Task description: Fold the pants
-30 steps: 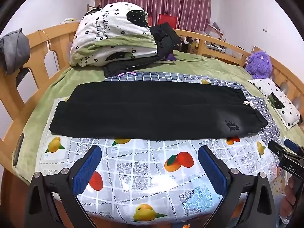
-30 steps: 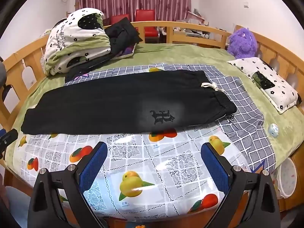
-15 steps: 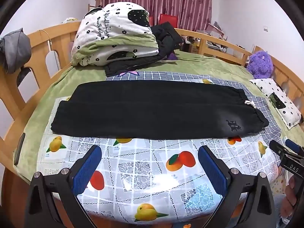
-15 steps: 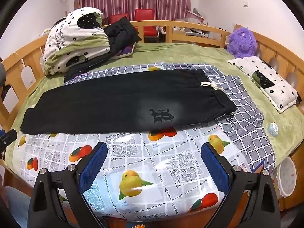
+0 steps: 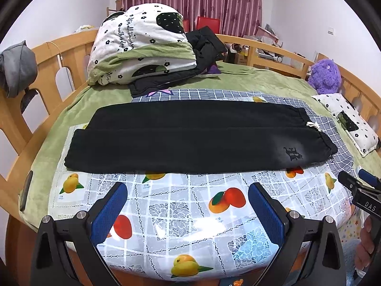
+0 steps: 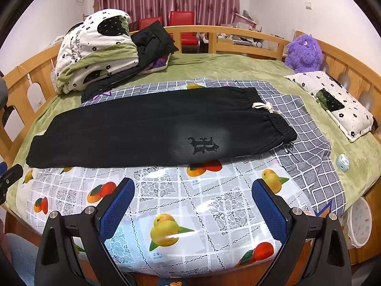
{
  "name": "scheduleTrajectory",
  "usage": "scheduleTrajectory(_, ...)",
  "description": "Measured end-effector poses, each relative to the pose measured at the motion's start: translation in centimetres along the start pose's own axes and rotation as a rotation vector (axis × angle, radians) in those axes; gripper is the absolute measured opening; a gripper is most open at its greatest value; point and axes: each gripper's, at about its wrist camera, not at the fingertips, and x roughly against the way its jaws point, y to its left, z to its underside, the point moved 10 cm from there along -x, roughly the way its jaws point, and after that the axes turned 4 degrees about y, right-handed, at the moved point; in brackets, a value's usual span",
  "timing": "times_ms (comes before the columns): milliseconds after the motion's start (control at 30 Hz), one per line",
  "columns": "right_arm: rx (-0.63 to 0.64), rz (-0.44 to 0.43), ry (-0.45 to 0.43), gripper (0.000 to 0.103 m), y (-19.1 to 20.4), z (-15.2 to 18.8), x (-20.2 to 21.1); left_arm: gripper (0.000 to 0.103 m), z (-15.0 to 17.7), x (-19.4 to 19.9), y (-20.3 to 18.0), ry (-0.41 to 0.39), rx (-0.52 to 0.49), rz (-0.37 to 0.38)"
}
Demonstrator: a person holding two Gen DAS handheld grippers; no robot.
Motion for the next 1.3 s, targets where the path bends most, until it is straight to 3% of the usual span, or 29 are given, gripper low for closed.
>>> scheduleTrajectory(1300,-0.007,-0.011,0.009,0.098,0.16,0.16,-0.15,0.102,0.07,0.05,0.77,0.002,0.017,0.005)
